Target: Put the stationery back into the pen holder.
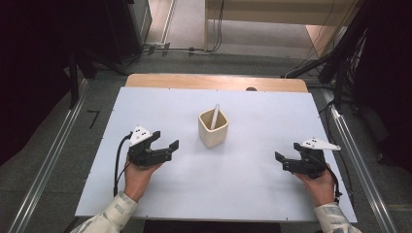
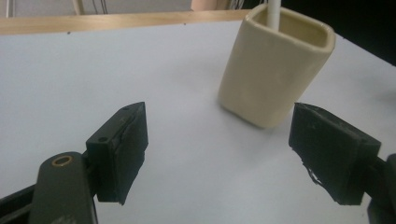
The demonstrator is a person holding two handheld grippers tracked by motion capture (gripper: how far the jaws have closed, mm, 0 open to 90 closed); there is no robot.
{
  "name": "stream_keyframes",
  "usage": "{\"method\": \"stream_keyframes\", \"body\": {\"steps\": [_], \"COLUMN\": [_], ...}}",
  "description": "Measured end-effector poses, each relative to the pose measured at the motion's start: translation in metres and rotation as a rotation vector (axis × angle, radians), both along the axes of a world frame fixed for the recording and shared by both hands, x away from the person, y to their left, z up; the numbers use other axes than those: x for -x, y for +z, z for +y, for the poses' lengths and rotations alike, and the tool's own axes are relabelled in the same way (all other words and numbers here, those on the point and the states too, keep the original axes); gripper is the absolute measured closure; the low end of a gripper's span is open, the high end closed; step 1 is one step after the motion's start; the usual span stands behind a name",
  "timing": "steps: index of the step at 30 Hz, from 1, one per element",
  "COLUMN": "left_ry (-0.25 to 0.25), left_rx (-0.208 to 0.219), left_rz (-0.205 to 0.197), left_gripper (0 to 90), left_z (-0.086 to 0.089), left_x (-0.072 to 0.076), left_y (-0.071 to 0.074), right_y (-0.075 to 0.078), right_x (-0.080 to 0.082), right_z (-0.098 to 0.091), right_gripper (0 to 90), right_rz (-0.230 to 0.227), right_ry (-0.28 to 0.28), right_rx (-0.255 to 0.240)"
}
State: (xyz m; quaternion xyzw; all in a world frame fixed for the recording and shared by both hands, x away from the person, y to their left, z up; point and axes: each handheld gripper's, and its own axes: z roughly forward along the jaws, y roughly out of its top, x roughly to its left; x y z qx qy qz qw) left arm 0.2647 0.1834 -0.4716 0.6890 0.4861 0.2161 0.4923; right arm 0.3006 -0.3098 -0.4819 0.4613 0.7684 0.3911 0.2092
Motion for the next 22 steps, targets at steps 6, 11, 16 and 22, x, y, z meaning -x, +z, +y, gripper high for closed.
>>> {"method": "stream_keyframes", "body": {"steps": [6, 11, 16, 22], "left_ry": [0.057, 0.084, 0.089, 0.104], "left_rx": [-0.002, 0.002, -0.007, -0.014], "left_rz": [0.019, 0.031, 0.062, 0.08], "left_gripper": [20.2, 20.2, 20.2, 19.5], "left_z": [0.024, 0.038, 0.046, 0.053], "left_x": [0.009, 0.021, 0.03, 0.034], "left_y": [-0.008, -0.012, -0.019, -0.023], "right_y": [0.001, 0.001, 0.0, 0.003], "right_x": [0.005, 0.008, 0.011, 0.015], "right_z": [-0.007, -0.013, -0.02, -0.027], "right_gripper": [13.4, 13.4, 13.4, 13.3], "right_rz": [-0.008, -0.007, -0.005, -0.016], "right_ry": [-0.013, -0.03, -0.051, -0.072], "right_rx": [-0.004, -0.001, 0.0, -0.021]}}
